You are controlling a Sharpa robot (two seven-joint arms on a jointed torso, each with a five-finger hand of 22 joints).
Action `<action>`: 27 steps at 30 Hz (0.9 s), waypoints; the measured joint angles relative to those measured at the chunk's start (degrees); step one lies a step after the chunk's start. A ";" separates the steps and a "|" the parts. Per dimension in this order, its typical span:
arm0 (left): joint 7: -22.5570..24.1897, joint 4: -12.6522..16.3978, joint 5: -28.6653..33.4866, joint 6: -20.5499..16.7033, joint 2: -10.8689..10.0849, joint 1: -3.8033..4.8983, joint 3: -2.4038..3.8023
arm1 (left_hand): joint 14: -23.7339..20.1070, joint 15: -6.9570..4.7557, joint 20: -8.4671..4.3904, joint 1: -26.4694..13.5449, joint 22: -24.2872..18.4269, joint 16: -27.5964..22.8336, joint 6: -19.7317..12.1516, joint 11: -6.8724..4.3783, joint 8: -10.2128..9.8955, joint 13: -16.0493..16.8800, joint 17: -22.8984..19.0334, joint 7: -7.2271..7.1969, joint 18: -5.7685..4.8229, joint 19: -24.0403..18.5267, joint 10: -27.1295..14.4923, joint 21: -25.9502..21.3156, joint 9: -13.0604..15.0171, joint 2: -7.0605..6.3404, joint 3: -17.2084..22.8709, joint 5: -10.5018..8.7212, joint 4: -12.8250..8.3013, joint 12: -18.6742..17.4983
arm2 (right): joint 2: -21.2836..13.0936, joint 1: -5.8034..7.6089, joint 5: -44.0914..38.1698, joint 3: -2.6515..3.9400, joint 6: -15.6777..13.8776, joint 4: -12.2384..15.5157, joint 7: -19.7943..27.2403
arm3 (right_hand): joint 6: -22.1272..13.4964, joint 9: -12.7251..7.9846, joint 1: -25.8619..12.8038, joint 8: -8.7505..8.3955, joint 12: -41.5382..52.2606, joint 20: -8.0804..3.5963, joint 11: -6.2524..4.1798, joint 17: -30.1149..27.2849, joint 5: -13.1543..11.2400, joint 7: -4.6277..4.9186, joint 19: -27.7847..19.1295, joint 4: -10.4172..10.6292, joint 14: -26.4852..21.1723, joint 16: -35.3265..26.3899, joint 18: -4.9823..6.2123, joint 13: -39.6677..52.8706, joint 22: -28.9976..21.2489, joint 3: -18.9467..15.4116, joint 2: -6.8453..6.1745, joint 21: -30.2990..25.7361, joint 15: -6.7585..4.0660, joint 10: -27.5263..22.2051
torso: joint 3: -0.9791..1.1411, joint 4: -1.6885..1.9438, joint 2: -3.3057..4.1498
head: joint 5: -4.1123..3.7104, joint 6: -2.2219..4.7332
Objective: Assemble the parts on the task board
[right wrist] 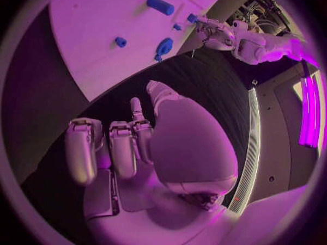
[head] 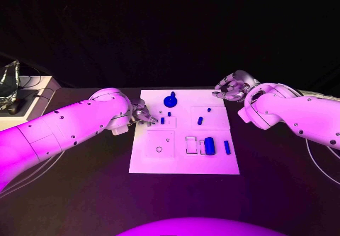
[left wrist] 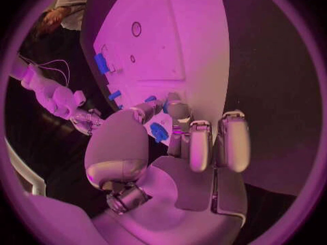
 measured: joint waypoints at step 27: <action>0.02 0.72 1.36 -1.19 -1.08 -0.09 0.02 | 0.18 -0.17 0.00 2.23 0.00 0.00 0.20 0.00 0.00 0.19 0.00 0.22 -0.91 -0.01 0.00 0.00 -1.14 -0.63 -10.13 -6.40 5.64 -0.49 | 0.01 -0.01 0.00 0.00 -0.03 -0.12 0.06 | 0.00 -0.01 0.00 0.00 0.00 0.00 0.00 0.00 0.00 0.00 0.00 -0.01 0.00 0.00 0.00 -0.02 -0.01 0.32 0.00 0.00 0.00 0.00 | 0.06 -0.02 -0.02 | 0.25 0.08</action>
